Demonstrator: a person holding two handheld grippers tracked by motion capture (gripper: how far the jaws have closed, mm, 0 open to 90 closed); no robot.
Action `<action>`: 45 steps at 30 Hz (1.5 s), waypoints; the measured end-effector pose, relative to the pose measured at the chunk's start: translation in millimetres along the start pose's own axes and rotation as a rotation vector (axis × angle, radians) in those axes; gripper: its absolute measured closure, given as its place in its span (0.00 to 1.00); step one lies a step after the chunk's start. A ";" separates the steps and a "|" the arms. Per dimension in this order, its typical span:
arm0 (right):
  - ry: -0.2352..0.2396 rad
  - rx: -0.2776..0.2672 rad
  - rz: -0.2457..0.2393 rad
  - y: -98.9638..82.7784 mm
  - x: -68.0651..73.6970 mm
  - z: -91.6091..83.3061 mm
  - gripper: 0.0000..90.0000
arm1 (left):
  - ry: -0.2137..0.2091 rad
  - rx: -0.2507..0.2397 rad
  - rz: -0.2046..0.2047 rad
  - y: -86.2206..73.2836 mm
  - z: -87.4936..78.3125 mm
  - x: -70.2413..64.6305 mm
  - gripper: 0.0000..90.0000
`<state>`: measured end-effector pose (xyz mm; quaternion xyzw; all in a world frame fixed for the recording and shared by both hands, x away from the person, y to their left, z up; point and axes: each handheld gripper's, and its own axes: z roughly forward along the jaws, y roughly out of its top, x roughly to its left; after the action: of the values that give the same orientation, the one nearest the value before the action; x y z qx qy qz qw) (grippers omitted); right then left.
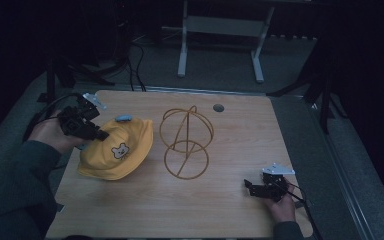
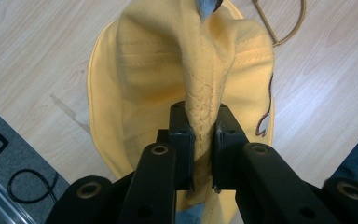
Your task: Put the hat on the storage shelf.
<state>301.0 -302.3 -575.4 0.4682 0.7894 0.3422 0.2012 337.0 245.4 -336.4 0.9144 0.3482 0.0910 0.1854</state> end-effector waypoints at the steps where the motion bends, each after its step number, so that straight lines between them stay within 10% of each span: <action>1: 0.000 0.000 0.000 0.0 0.0 0.0 0.15 | 0.002 0.000 0.000 0.5 -0.3 0.0 0.90; 45: 0.001 0.002 -0.002 0.1 -0.2 0.0 0.15 | 0.006 -0.038 0.069 30.7 -49.7 -1.3 0.90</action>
<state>301.1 -302.5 -575.3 0.4674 0.7903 0.3414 0.2010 339.9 237.1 -278.7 0.9218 0.3154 0.1065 0.1985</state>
